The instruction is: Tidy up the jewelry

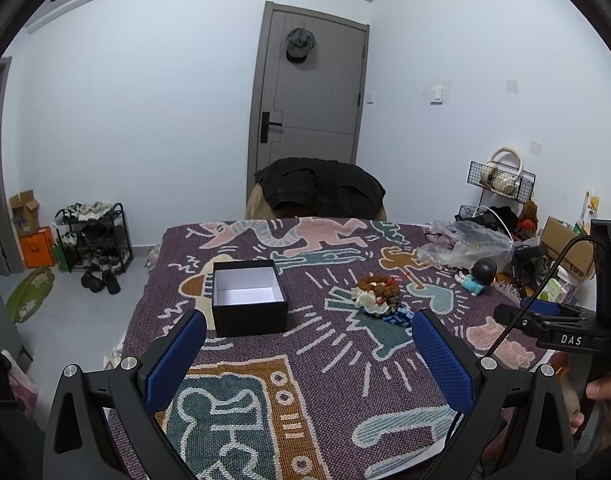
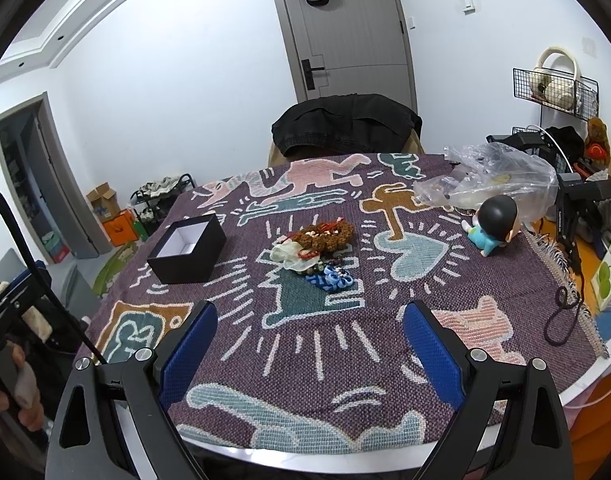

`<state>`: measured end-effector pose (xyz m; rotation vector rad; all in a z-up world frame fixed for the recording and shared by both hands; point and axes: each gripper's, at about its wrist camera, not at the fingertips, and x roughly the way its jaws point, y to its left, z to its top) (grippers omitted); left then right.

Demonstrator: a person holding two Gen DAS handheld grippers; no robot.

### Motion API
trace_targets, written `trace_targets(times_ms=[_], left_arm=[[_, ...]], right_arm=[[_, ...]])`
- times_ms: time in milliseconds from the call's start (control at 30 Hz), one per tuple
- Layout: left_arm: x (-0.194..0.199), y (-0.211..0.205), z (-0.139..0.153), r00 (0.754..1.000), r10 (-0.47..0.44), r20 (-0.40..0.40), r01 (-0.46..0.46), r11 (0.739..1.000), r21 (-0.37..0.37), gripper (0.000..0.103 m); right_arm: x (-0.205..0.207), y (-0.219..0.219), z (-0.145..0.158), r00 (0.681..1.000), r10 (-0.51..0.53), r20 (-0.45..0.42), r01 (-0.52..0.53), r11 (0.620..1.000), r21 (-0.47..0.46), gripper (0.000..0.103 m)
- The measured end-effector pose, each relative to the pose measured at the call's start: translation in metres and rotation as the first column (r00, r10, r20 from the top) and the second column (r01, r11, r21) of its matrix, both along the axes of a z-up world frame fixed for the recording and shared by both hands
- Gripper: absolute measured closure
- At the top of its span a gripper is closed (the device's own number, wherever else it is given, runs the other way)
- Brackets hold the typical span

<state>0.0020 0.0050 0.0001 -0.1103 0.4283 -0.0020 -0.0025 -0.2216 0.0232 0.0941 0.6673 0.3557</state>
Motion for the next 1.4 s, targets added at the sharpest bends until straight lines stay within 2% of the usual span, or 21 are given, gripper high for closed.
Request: trace_targets(times_ms=[133, 400, 533, 600, 667, 833, 1000, 1167, 1400], left_arm=[[0.005, -0.001, -0.001, 1.000, 0.003, 0.000, -0.003, 1.000, 0.008, 0.000], [0.026, -0.007, -0.005, 0.999, -0.047, -0.020, 0.046, 0.998, -0.033, 0.000], [0.039, -0.008, -0.008, 0.998, -0.051, -0.028, 0.050, 0.998, -0.047, 0.003], [0.045, -0.008, -0.009, 0.998, -0.051, -0.031, 0.049, 0.997, -0.052, 0.004], [0.054, -0.009, -0.010, 0.998, -0.058, -0.038, 0.056, 0.997, -0.057, 0.006], [0.074, -0.010, -0.015, 0.996, -0.066, -0.062, 0.062, 0.996, -0.071, 0.016], [0.098, -0.010, -0.022, 0.992, -0.076, -0.096, 0.066, 0.992, -0.103, 0.025], [0.126, -0.012, -0.034, 0.984, -0.092, -0.151, 0.072, 0.989, -0.132, 0.028], [0.164, -0.020, -0.058, 0.966, -0.125, -0.227, 0.087, 0.981, -0.173, 0.031]], right_arm=[[0.005, -0.004, 0.001, 1.000, -0.007, 0.005, 0.007, 1.000, 0.006, 0.008], [0.028, -0.019, 0.006, 0.999, -0.036, 0.019, 0.036, 0.999, 0.030, 0.009], [0.047, -0.027, 0.005, 1.000, -0.030, -0.009, 0.030, 0.996, 0.081, 0.010], [0.058, -0.029, 0.002, 0.999, -0.027, -0.029, 0.030, 0.994, 0.101, 0.018], [0.070, -0.030, -0.001, 0.998, -0.015, -0.059, 0.022, 0.992, 0.128, 0.022], [0.096, -0.028, -0.014, 0.992, 0.008, -0.123, 0.016, 0.982, 0.189, 0.025], [0.127, -0.027, -0.031, 0.982, 0.006, -0.189, 0.038, 0.972, 0.230, 0.045], [0.162, -0.030, -0.053, 0.965, -0.022, -0.260, 0.089, 0.964, 0.250, 0.059], [0.202, -0.025, -0.081, 0.939, -0.021, -0.344, 0.121, 0.955, 0.271, 0.061]])
